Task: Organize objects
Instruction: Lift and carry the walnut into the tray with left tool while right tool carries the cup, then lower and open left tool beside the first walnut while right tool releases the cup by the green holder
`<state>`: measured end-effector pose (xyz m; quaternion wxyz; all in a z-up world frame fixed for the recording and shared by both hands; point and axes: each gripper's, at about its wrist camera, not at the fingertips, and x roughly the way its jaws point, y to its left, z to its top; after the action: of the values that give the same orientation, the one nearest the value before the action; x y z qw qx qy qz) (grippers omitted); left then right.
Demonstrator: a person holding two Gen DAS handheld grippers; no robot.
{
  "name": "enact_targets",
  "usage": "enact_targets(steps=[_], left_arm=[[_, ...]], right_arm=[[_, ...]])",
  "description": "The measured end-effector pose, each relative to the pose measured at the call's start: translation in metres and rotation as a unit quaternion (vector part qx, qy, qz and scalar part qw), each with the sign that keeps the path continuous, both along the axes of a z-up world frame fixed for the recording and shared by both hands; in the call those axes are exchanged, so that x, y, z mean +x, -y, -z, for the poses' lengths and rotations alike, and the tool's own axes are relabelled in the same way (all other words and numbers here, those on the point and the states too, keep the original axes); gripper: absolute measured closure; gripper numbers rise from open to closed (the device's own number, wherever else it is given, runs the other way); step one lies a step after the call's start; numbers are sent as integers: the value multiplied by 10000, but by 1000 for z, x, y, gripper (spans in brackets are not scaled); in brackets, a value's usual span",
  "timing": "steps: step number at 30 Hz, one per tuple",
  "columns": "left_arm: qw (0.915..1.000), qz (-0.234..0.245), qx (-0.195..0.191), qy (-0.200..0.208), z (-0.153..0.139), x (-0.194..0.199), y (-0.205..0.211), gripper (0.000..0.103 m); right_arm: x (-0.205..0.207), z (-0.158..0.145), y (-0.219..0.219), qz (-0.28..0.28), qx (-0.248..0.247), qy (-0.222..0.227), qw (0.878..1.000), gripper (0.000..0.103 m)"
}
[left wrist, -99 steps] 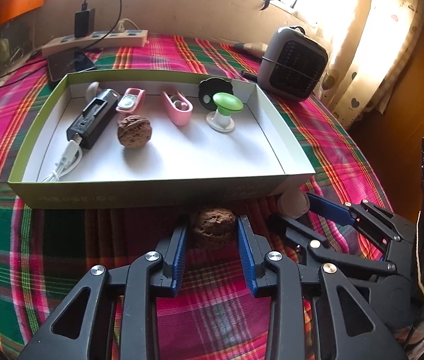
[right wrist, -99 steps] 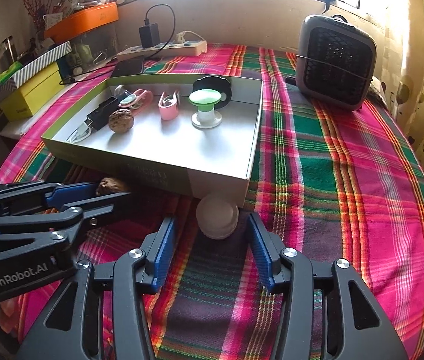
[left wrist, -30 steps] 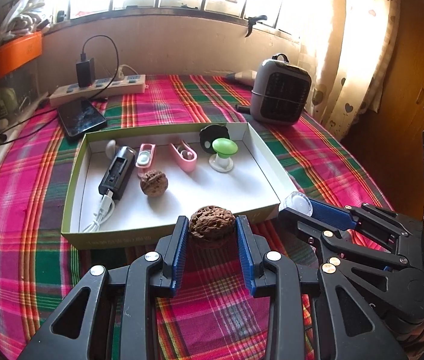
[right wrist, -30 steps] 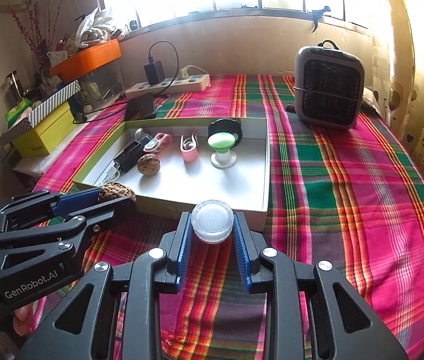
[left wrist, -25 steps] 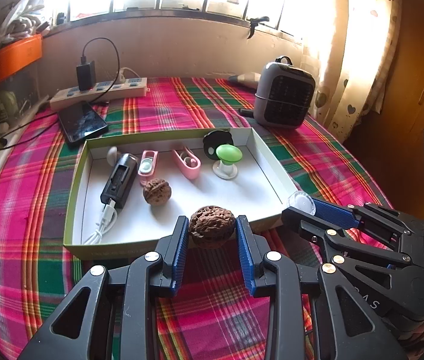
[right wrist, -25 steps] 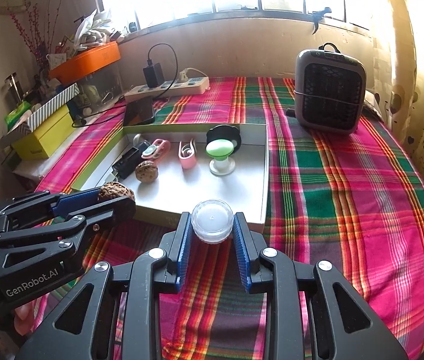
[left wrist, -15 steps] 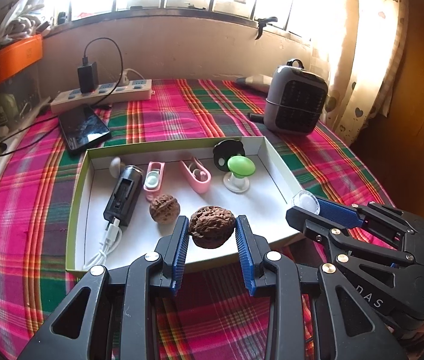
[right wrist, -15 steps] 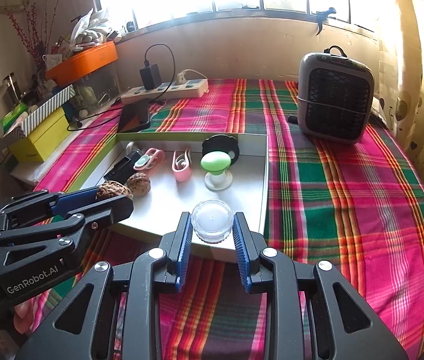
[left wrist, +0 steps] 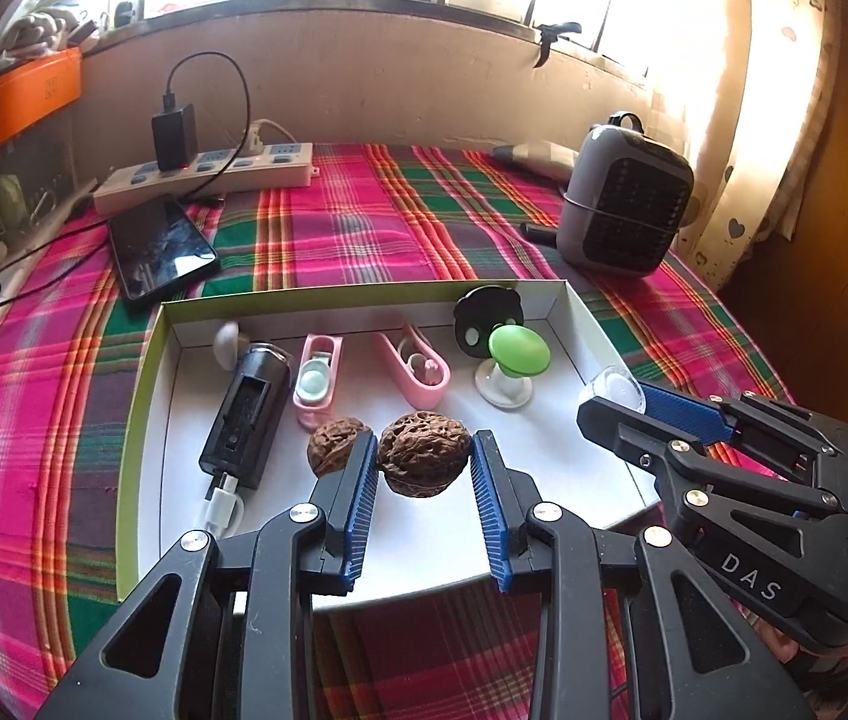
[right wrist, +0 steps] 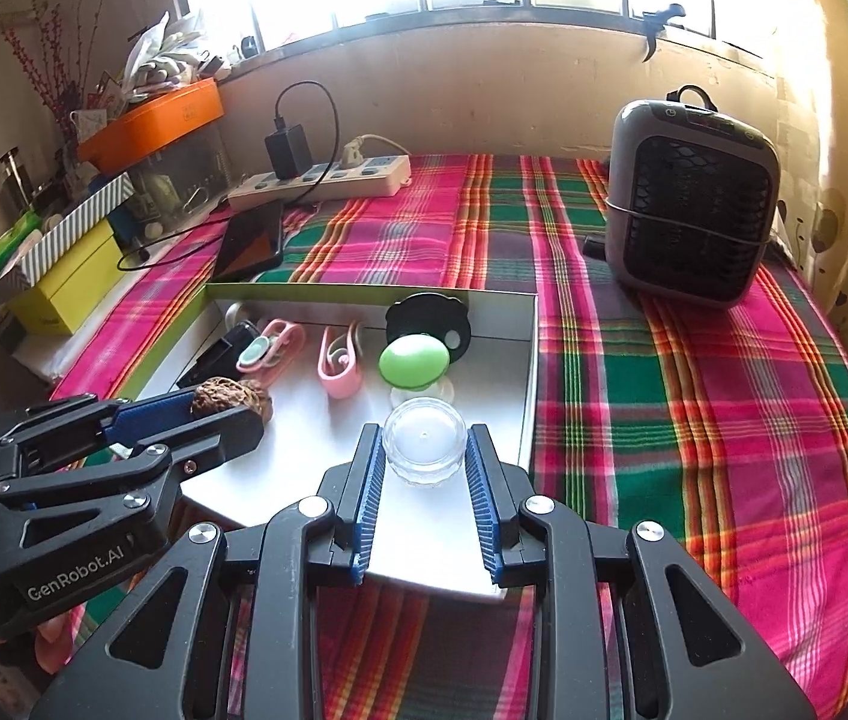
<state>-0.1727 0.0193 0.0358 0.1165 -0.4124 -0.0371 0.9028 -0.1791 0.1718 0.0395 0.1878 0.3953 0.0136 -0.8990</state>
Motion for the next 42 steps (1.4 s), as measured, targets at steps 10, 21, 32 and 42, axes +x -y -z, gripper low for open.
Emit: enact_targets(steps=[10,21,32,42], left_arm=[[9999,-10,-44,128,10,-15,-1,73],[9998,123,-30,129,10,-19,-8,73],[9989,345,-111,299,19,-23,-16,73],[9982,363,-292,377,26,-25,-16,73]], right_arm=[[-12,11,3,-26,40,185,9998,74],[-17,16,5,-42,77,227,9997,74],[-19,14,2,-53,89,212,9997,74],[-20,17,8,-174,172,228,9994,74]])
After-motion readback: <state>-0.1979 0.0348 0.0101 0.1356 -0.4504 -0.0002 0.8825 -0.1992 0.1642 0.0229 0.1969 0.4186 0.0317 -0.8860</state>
